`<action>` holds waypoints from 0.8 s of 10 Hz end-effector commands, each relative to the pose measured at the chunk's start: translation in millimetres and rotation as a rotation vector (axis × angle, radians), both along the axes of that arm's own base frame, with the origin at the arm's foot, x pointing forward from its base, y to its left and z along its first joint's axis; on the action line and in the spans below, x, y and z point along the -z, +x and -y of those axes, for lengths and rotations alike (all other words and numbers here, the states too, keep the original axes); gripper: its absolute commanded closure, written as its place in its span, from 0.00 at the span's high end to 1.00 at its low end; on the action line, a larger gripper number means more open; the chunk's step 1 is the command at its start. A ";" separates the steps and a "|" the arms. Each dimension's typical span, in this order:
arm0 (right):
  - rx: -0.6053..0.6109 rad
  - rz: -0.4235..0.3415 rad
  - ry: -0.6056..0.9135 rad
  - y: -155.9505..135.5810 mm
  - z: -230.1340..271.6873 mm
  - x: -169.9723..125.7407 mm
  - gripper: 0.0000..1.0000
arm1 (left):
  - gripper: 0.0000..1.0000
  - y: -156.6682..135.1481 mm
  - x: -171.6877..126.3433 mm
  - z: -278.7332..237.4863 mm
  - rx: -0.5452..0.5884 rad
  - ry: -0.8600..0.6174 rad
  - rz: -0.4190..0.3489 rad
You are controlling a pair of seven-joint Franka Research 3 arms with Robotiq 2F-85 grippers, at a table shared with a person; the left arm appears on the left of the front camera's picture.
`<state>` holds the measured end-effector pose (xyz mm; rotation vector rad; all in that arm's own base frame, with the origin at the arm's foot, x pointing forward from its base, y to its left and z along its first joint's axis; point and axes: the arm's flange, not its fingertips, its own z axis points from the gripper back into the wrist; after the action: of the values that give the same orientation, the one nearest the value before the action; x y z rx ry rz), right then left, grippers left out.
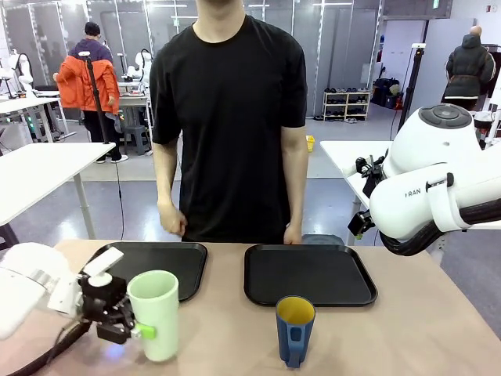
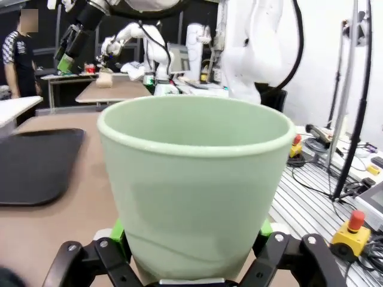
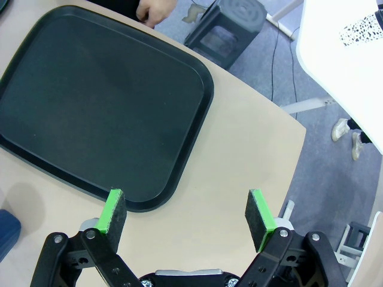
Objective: Sort and store the cups by type.
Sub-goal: Pick up the Reusable plastic cup.
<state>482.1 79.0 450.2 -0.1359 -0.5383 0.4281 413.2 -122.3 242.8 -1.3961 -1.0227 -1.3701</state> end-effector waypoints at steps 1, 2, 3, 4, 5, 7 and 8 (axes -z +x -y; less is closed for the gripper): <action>-0.001 0.001 -0.002 0.2 0.6 -0.4 1.00 | 0.52 -19.9 -11.6 -42.9 -0.108 -0.065 0.082; -0.001 0.001 -0.002 0.2 0.6 -0.4 1.00 | 0.52 -16.8 -18.2 -58.3 -0.132 -0.064 0.095; -0.001 0.001 -0.002 0.2 0.6 -0.4 1.00 | 0.52 -13.6 -18.6 -67.1 -0.149 -0.072 0.089; -0.001 0.001 -0.002 0.2 0.6 -0.4 1.00 | 0.52 -14.4 -18.5 -70.1 -0.156 -0.069 0.082; -0.001 0.001 -0.002 0.2 0.6 -0.4 1.00 | 0.52 -14.7 -17.1 -72.0 -0.155 -0.071 0.077; -0.001 0.001 -0.002 0.2 0.6 -0.4 1.00 | 0.52 -0.6 -40.0 -77.1 -0.166 -0.042 0.053; -0.001 0.001 -0.002 0.2 0.6 -0.4 1.00 | 0.52 -0.6 -40.0 -77.1 -0.166 -0.042 0.053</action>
<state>482.1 78.9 450.2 -0.1359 -0.5383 0.4279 409.5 -46.3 277.8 -1.2890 -1.1703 -1.2643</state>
